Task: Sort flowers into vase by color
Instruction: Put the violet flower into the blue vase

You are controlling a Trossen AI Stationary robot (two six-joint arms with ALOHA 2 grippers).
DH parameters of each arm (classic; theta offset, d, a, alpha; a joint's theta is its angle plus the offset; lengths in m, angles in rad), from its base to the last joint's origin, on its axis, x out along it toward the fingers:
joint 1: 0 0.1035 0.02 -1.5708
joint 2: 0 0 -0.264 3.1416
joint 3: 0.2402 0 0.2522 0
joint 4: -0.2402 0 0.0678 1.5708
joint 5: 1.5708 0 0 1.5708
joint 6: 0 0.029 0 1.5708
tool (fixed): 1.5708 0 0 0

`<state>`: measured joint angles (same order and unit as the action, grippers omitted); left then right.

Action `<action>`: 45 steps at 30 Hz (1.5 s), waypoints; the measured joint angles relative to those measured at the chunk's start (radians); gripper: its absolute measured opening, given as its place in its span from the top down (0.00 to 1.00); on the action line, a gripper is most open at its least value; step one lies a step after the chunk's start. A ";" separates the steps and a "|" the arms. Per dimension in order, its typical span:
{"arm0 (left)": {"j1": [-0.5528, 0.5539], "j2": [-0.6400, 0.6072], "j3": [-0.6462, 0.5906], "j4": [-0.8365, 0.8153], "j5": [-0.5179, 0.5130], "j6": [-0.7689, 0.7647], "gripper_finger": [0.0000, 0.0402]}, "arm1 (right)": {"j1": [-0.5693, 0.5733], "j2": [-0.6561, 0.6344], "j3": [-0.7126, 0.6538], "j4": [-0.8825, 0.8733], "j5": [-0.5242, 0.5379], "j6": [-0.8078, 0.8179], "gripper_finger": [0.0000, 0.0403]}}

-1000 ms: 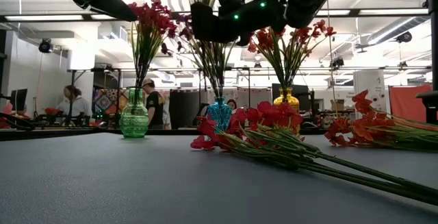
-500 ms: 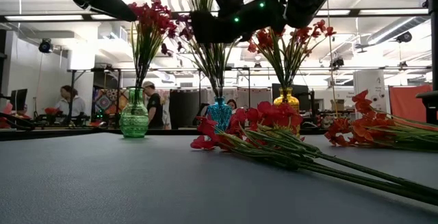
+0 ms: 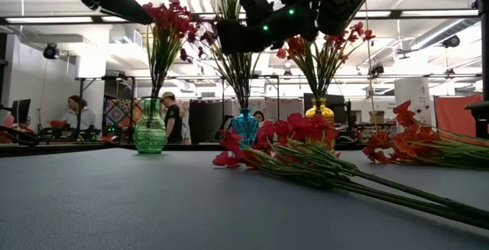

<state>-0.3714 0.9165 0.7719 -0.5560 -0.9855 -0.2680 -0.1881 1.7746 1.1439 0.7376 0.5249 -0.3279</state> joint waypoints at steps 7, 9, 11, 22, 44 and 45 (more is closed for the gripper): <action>0.000 0.000 0.000 -0.002 0.000 0.000 0.57 | -0.003 0.006 -0.004 0.000 -0.006 0.017 0.97; 0.000 0.000 0.000 -0.002 0.000 0.000 0.57 | -0.002 0.010 -0.004 0.000 -0.007 0.021 0.97; 0.000 0.000 0.000 -0.002 0.000 0.000 0.57 | -0.003 0.014 -0.004 -0.002 -0.007 0.021 0.97; 0.000 0.000 0.000 -0.002 0.000 0.000 0.57 | -0.003 0.014 -0.013 0.000 -0.007 0.015 0.97; 0.000 0.000 0.000 -0.002 0.000 0.000 0.57 | -0.007 0.015 -0.046 -0.001 -0.001 0.063 0.97; 0.000 0.000 0.000 -0.002 0.000 0.000 0.57 | -0.007 0.015 -0.048 0.000 -0.001 0.064 0.97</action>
<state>-0.3714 0.9165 0.7719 -0.5583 -0.9855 -0.2676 -0.1955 1.7897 1.0963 0.7372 0.5236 -0.2639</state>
